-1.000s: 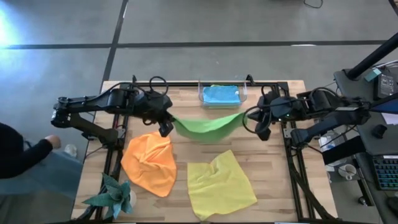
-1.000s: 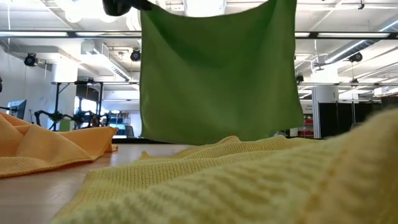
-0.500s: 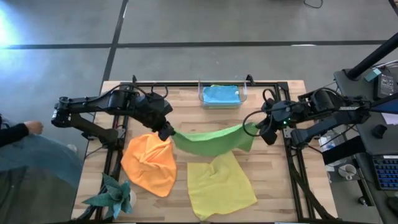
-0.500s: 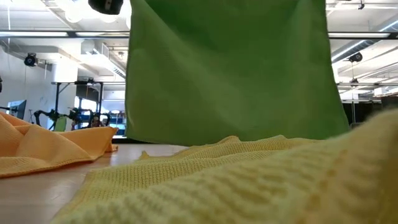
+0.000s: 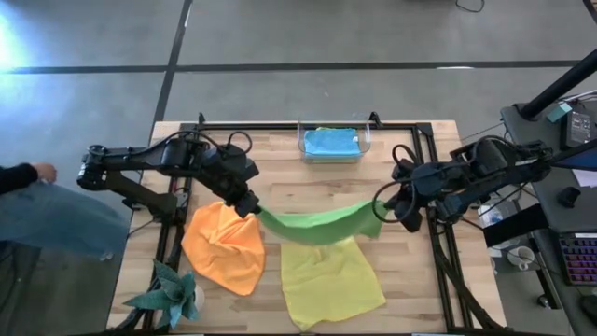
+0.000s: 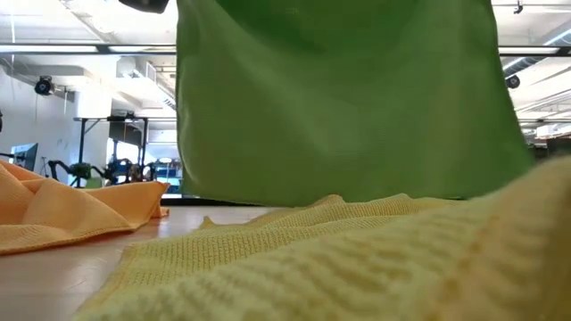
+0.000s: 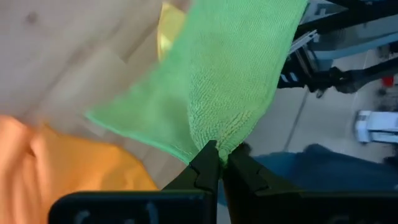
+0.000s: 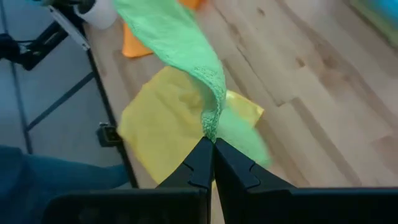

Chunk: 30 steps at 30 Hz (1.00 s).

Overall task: Fold microfiber towels
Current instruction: Fold the green microfiber cloth

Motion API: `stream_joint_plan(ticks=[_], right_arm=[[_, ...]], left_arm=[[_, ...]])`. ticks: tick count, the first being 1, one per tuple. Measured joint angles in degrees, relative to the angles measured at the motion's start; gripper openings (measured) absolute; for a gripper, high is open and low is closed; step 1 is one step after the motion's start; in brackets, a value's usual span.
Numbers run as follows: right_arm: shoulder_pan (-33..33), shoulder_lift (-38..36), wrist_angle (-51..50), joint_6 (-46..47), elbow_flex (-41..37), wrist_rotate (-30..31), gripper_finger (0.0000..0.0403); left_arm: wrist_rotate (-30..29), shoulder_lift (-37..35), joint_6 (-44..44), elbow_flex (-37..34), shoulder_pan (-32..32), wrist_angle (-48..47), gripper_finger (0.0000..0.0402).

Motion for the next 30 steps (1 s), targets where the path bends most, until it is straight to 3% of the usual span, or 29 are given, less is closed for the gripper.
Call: stream_joint_plan(ticks=[4,9,12,15,22,30], right_arm=[[-2.5,0.9,-5.7,1.6,-1.5,3.9,0.0009],[-7.5,1.9,-11.4,7.0,-6.7,12.8,0.0008],[-11.7,1.9,-9.2,7.7,-12.0,17.1,0.0008],[-15.1,1.9,-2.1,5.4,-18.4,17.6,0.0008],[-22.1,2.2,16.8,-5.6,-32.5,17.7,0.0008],[-26.4,2.1,21.4,-13.4,-39.9,17.2,0.0008]], left_arm=[[-9.8,0.4,6.4,-0.7,0.7,-0.6,0.0],[-32.4,1.5,13.6,-3.9,2.8,-3.1,0.0],[-39.6,2.7,16.6,-7.5,5.0,-0.2,0.0],[-40.7,4.5,18.4,-12.0,7.2,2.4,0.0],[-43.7,11.2,24.4,-21.0,10.6,19.3,0.0],[-45.1,18.5,32.4,-21.7,12.2,22.7,0.0]])
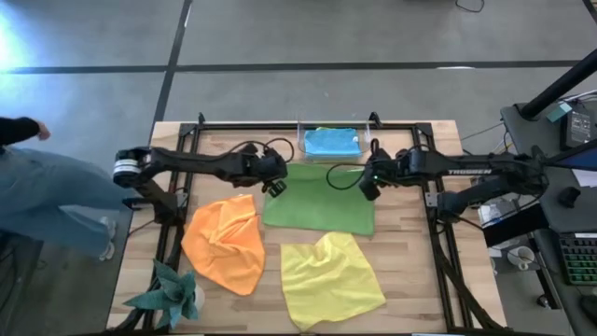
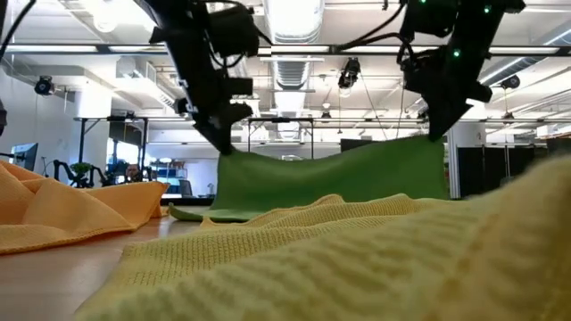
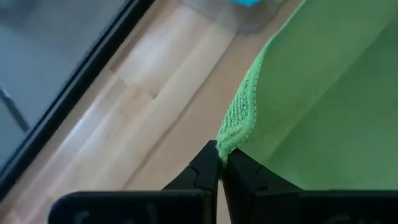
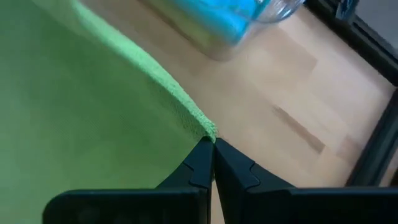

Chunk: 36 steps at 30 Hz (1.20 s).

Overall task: Fold microfiber towels
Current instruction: Fold the green microfiber cloth

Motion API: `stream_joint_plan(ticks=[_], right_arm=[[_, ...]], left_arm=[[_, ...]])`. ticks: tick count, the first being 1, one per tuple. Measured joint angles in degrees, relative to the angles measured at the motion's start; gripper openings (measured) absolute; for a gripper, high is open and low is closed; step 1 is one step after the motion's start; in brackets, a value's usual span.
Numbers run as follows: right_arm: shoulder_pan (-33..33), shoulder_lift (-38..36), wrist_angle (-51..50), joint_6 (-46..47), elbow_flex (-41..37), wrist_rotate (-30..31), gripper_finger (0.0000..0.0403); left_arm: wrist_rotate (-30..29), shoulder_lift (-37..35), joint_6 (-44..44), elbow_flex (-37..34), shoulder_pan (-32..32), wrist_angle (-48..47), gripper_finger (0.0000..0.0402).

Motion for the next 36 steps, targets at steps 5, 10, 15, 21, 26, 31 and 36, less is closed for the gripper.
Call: stream_joint_plan(ticks=[5,10,15,21,26,31,36], right_arm=[[1.2,-0.1,0.3,-0.9,-1.4,-6.9,0.0008],[4.6,0.1,1.5,0.0,-2.2,-12.5,0.0008],[8.3,0.2,6.5,3.0,-4.7,-15.0,0.0008],[11.2,0.2,8.1,4.0,-6.6,-15.0,0.0008],[13.0,0.2,8.8,2.8,-8.4,-15.0,0.0008],[14.0,0.2,12.0,2.8,-11.3,-17.2,0.0008],[14.0,0.2,13.0,3.0,-12.9,-18.2,0.0008]], left_arm=[[3.4,0.2,3.7,-0.3,0.0,-1.2,0.0],[9.4,-1.4,4.1,-0.3,-0.2,-1.8,0.0],[24.1,-1.5,6.6,-0.5,-0.3,-2.0,0.0],[28.1,-1.3,7.2,-2.1,-1.2,-2.1,0.0],[28.3,-1.3,10.2,-4.7,-2.0,-2.3,0.0],[28.3,-1.3,14.5,-6.6,-2.8,-1.8,0.0],[28.5,-1.3,16.1,-7.7,-2.9,-1.2,0.0]])
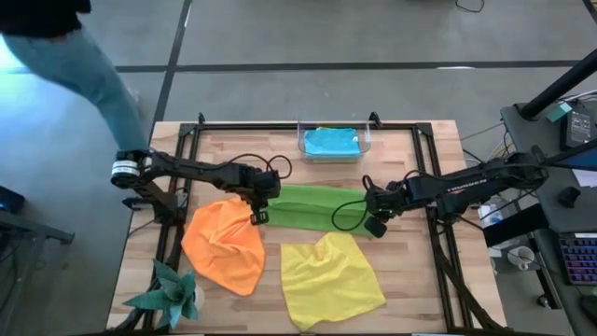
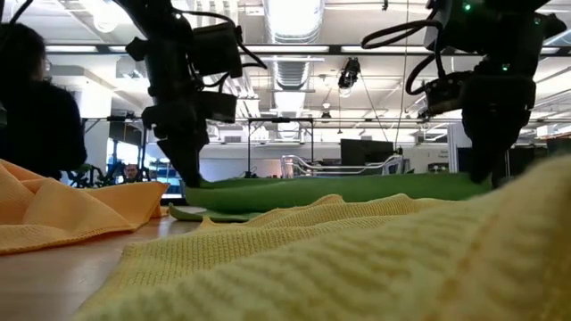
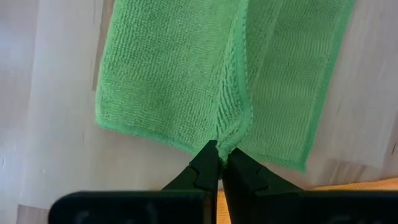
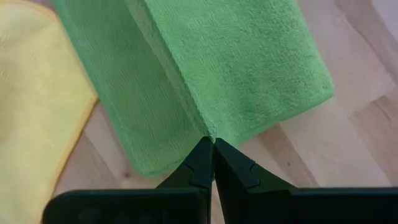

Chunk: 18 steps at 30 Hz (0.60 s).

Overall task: Fold microfiber towels
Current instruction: Fold the green microfiber cloth

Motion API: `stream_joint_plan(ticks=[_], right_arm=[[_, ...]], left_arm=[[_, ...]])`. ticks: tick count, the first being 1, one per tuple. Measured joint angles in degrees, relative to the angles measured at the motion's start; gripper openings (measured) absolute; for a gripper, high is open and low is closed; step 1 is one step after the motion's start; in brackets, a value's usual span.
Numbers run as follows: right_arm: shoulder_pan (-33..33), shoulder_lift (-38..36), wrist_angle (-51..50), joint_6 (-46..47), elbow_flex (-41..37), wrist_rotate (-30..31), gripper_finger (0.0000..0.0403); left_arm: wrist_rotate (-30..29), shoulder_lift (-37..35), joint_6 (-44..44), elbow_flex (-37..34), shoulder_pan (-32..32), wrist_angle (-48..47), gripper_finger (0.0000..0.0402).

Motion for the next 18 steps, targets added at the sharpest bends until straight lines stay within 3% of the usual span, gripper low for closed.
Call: stream_joint_plan(ticks=[10,18], right_arm=[[0.0,0.0,1.4,-0.2,0.6,-1.6,0.001],[0.1,0.0,2.6,-0.3,0.5,-3.4,0.0063]], left_arm=[[0.5,0.0,0.0,-0.1,0.0,-0.1,0.0],[8.7,0.0,0.0,-0.1,0.1,-0.1,0.0003]])
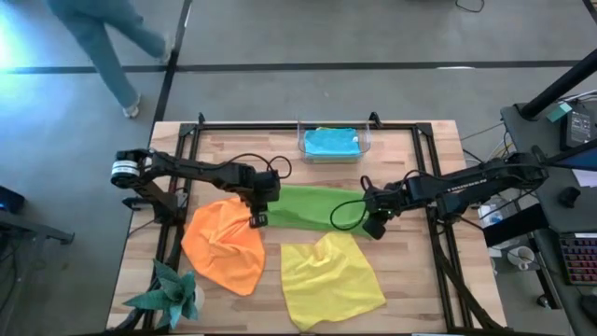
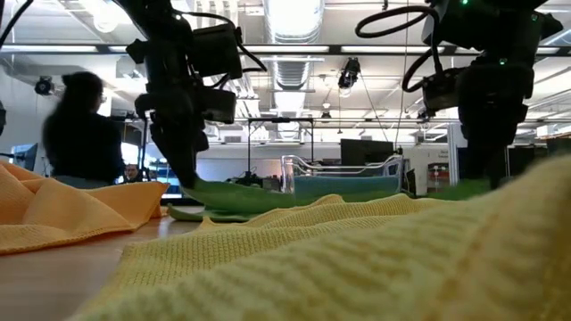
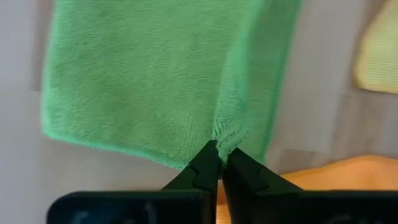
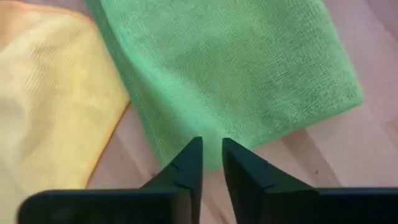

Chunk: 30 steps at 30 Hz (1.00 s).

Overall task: Fold microfiber towels
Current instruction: Fold the green microfiber cloth

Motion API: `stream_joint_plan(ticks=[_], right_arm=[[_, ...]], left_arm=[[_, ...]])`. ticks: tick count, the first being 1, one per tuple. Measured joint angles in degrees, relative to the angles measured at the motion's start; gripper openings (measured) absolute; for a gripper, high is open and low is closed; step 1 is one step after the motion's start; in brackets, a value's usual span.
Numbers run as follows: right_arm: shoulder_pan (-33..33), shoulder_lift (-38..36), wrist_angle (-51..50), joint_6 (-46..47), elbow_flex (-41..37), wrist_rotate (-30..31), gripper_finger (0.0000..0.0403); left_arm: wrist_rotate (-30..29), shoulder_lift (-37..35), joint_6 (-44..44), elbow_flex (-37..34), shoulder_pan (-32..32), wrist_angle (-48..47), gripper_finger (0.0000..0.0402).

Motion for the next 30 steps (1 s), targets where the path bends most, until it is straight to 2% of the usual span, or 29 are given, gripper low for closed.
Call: stream_joint_plan(ticks=[8,13,18,22,27,30], right_arm=[[0.0,-0.1,-0.4,-1.5,-0.3,-3.6,0.0118],[-0.1,-0.3,-0.4,-1.5,0.6,-3.6,0.0134],[-0.1,-1.1,-1.1,0.3,2.1,-3.6,0.0139],[-0.1,-2.0,-1.8,1.7,2.7,-2.7,0.0135],[-0.1,-2.5,-1.9,6.0,2.7,3.2,0.0128],[-1.0,-2.4,-1.8,10.2,2.6,4.2,0.0126]], left_arm=[[7.5,0.0,0.0,0.1,0.0,-0.5,0.0068],[7.7,-0.1,-0.5,1.5,-0.1,-2.1,0.0128],[7.7,-0.2,-0.4,5.6,0.0,-10.6,0.0179],[7.2,-0.3,-0.4,7.4,0.0,-12.0,0.0195],[0.7,0.0,-0.3,7.0,0.1,-4.3,0.0196],[-0.7,1.1,-0.3,6.8,0.2,0.6,0.0196]])
